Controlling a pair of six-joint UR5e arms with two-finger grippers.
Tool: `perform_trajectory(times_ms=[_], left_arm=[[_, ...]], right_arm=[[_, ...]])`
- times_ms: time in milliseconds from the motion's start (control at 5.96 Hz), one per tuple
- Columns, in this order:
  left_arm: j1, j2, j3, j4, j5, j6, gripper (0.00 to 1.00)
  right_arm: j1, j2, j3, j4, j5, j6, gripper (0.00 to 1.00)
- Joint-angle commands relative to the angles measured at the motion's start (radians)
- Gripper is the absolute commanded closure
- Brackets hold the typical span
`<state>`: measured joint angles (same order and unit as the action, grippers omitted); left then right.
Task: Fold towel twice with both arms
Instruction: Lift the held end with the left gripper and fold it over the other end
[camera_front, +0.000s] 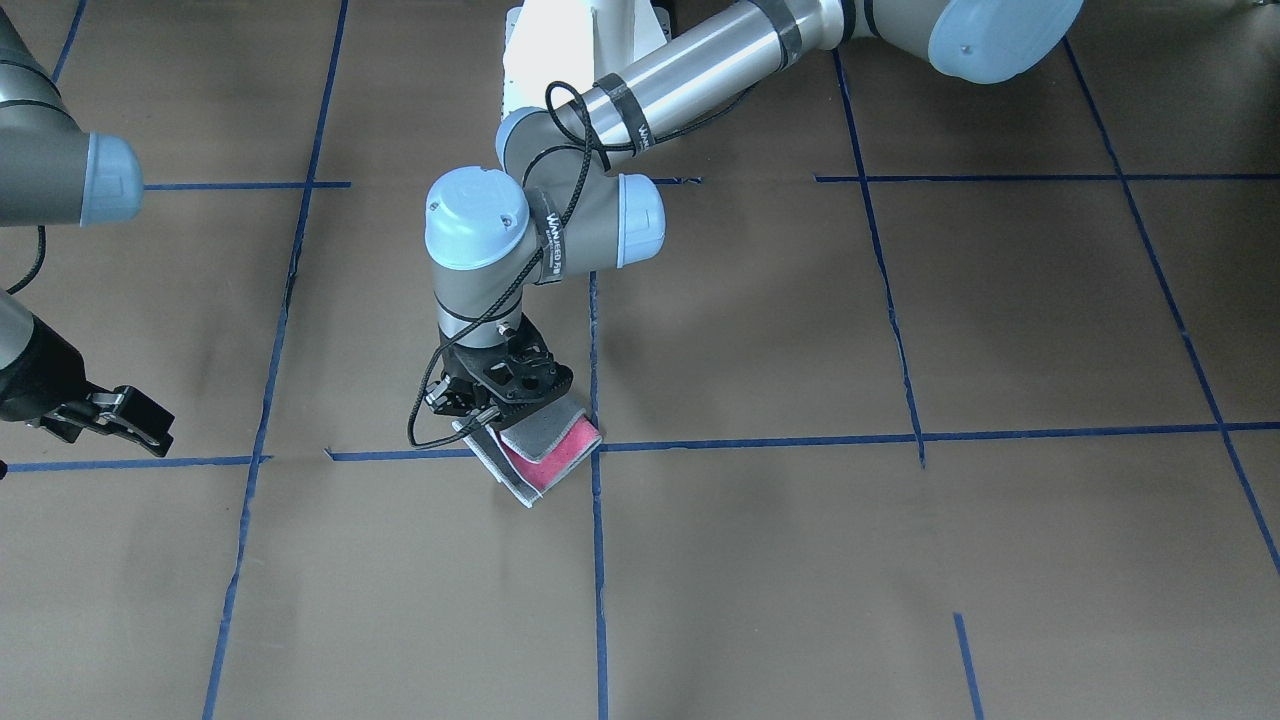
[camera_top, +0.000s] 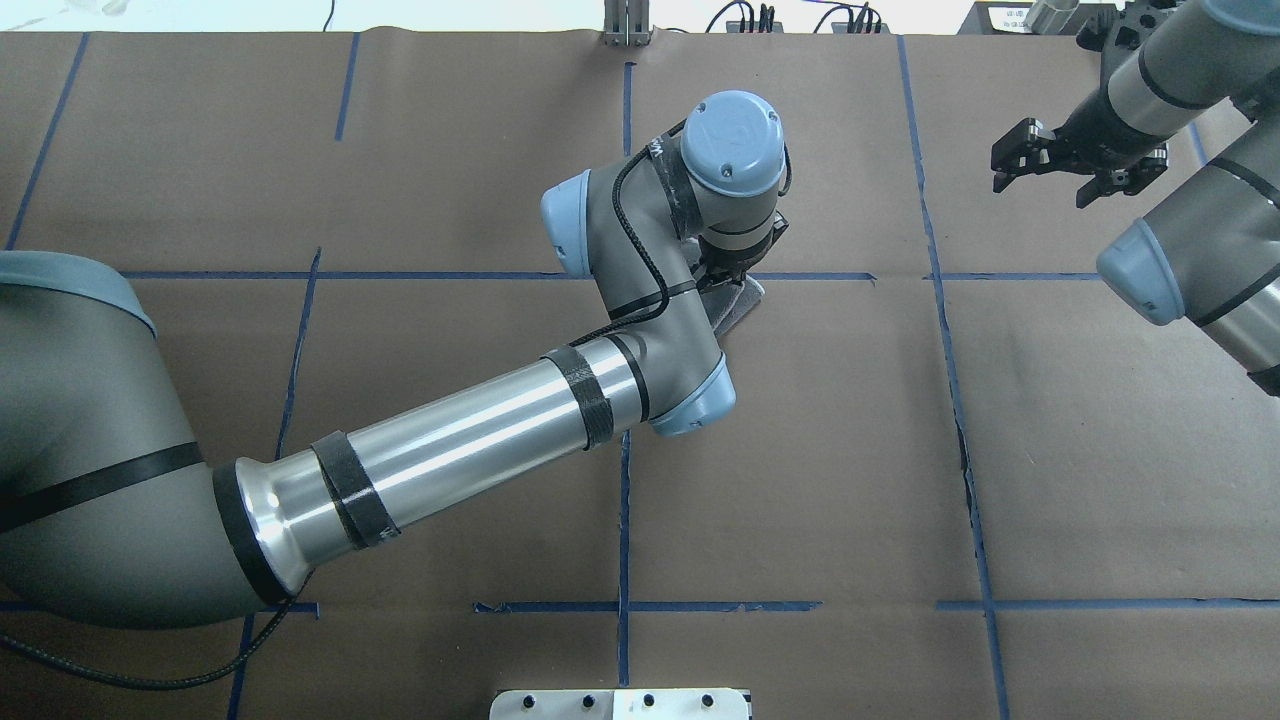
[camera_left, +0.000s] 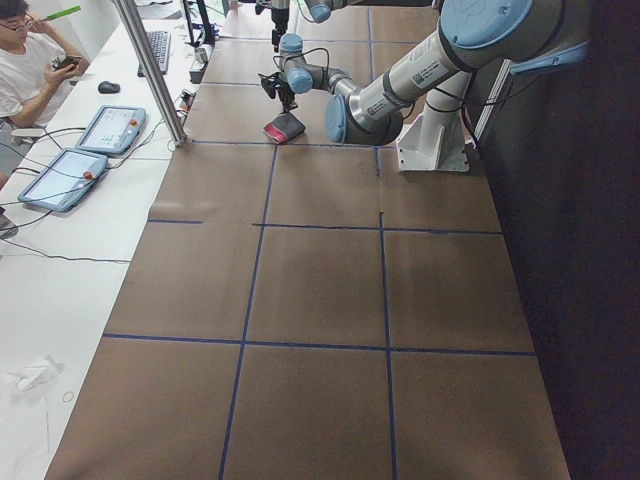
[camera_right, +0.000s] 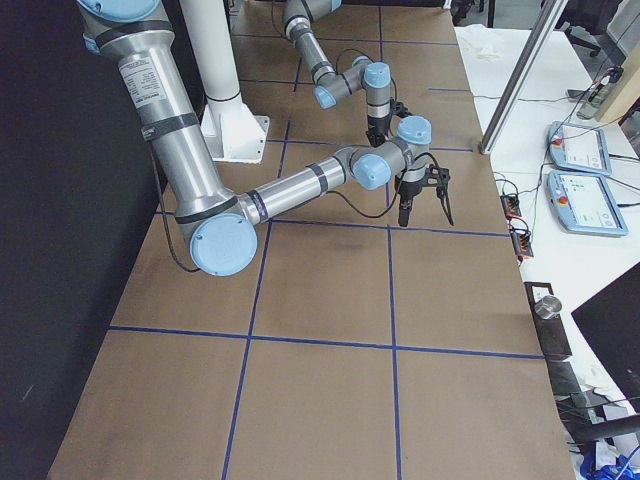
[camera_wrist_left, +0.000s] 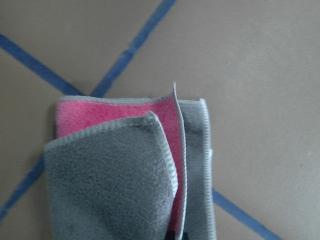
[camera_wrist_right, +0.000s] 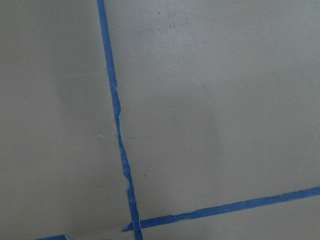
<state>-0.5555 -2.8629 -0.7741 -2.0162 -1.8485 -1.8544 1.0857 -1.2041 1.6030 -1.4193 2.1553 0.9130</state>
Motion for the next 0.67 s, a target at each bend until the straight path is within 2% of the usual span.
perform_trajectory(times_ms=[0, 168, 503], left_arm=[[0.005, -0.006, 0.013, -0.053, 0.002, 0.0, 0.45], [0.005, -0.006, 0.019, -0.08, 0.002, 0.001, 0.0], [-0.003, -0.006, 0.015, -0.113, 0.002, 0.003, 0.0]], right_arm=[[0.0, -0.002, 0.0, 0.003, -0.002, 0.0, 0.0], [0.0, -0.008, 0.001, 0.006, -0.002, 0.001, 0.0], [0.0, -0.008, 0.003, 0.01, 0.0, 0.0, 0.0]])
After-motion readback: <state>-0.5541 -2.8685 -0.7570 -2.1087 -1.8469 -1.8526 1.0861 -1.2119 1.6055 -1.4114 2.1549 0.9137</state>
